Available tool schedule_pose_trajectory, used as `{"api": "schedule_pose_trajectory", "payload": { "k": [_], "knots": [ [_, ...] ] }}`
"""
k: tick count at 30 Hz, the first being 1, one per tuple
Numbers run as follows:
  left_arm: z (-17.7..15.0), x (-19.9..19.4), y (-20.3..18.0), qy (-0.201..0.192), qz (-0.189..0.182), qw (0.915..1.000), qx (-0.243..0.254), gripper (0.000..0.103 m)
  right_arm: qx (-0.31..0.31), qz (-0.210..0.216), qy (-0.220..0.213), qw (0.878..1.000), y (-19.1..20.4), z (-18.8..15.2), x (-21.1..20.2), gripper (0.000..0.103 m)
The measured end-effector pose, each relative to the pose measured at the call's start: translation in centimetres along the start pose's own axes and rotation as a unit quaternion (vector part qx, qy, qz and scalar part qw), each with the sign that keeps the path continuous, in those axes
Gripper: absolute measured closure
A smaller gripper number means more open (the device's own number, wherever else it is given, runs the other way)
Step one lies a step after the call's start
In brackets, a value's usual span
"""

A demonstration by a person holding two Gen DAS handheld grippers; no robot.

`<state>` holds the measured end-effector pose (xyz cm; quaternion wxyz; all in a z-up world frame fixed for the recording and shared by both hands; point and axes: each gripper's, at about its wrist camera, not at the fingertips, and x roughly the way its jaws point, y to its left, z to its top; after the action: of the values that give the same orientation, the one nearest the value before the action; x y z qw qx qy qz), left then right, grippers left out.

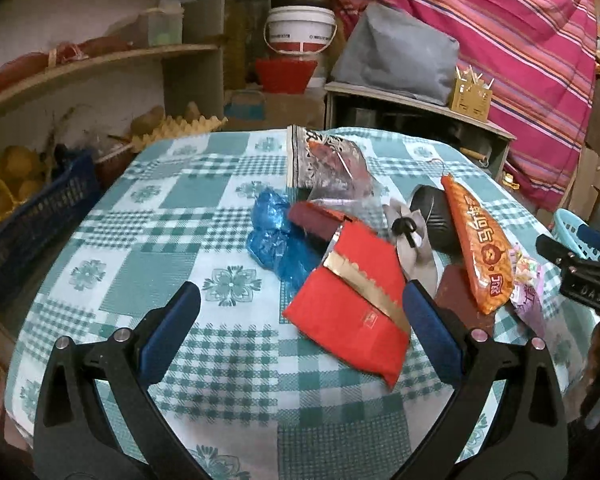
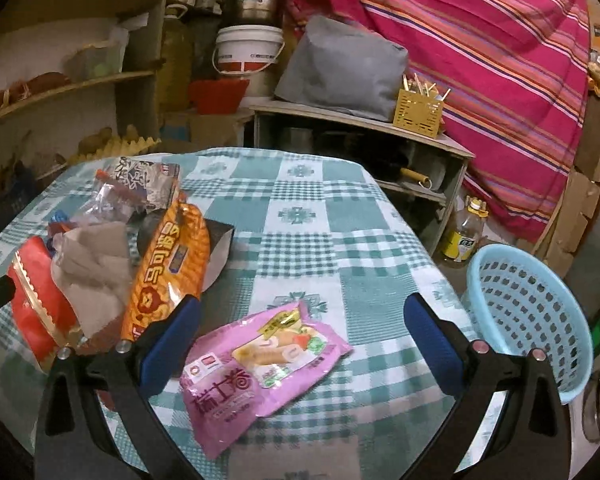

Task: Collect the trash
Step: 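Grasp the red packet with the left tool while the right tool grasps the orange chip bag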

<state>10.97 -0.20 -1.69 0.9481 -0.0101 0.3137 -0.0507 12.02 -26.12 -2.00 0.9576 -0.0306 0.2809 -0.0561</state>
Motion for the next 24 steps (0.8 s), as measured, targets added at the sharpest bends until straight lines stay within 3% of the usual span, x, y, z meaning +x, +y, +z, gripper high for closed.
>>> {"api": "schedule_pose_trajectory", "payload": {
  "k": [5,8,13,19,24],
  "knots": [
    [0.4,0.8,-0.7,0.004,-0.013,0.9998,0.012,0.009,0.011,0.051,0.018,0.998,1.2,0.1,0.7,0.004],
    [0.4,1.8,-1.4,0.018,-0.022,0.9994,0.023,0.019,0.004,0.055,0.029,0.998,2.2,0.1,1.6,0.004],
    [0.3,3.1,-1.7,0.041,-0.039,0.9979,0.031,0.049,0.004,0.061,0.037,0.997,3.3,0.5,2.5,0.004],
    [0.3,3.0,-1.7,0.038,-0.060,0.9968,0.039,0.081,0.009,0.079,0.062,0.995,3.8,0.7,4.0,0.005],
    [0.2,2.6,-1.2,0.036,-0.071,0.9962,0.035,0.087,0.000,0.095,0.072,0.993,4.6,0.6,4.3,0.034]
  ]
}}
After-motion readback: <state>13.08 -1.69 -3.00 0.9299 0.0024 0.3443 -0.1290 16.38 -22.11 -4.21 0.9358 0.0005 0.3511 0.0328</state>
